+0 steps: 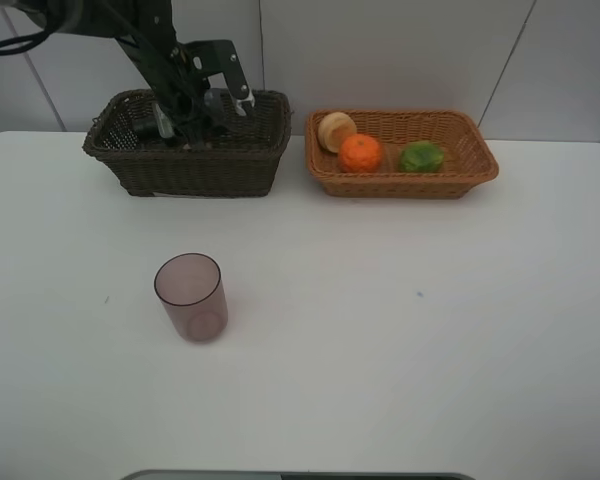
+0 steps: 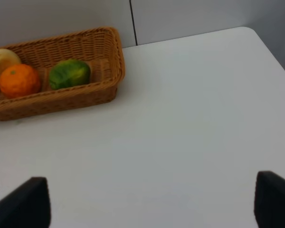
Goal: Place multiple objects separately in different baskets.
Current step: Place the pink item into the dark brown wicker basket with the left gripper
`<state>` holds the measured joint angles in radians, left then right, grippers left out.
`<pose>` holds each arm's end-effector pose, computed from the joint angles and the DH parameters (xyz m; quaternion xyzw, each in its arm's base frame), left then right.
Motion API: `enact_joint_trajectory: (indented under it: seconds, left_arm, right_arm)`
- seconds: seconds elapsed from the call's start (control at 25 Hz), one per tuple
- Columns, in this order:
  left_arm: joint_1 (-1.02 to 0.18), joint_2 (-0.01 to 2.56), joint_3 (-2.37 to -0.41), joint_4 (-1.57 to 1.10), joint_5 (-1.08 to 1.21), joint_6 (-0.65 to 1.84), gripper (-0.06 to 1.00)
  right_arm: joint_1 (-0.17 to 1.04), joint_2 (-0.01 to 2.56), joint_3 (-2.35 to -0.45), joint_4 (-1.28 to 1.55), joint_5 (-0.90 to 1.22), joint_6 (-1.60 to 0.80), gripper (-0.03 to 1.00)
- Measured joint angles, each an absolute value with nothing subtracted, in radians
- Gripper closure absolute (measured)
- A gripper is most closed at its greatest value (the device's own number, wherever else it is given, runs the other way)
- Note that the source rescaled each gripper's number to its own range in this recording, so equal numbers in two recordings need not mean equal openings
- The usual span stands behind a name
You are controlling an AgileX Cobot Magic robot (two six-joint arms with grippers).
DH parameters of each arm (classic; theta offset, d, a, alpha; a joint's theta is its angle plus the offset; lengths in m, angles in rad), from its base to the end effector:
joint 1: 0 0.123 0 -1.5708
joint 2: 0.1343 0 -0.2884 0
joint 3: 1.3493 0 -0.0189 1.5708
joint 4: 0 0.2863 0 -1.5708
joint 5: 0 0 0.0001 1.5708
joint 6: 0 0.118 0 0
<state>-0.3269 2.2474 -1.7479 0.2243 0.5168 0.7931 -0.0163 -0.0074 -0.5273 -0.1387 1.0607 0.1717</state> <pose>0.5251 -0.1643 0.1310 0.5644 0.7592 0.1533 0.2857 0.0416 -0.0149 0.2922 0.0829 0.8379 -0.0275 0.5387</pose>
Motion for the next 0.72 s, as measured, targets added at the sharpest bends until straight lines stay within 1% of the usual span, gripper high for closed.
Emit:
enact_joint_trajectory:
  seconds: [0.56, 0.6, 0.72]
  left_arm:
    - [-0.327, 2.256, -1.748, 0.215, 0.499, 0.793, 0.13]
    - [-0.327, 2.256, -1.748, 0.212, 0.490, 0.793, 0.12]
    - [-0.327, 2.256, -1.749, 0.211, 0.451, 0.793, 0.03]
  right_arm:
    - [-0.016, -0.007, -0.527, -0.139, 1.061, 0.172, 0.09]
    - [-0.016, -0.007, -0.527, -0.139, 1.061, 0.172, 0.09]
    - [-0.016, -0.007, -0.527, -0.139, 1.061, 0.172, 0.09]
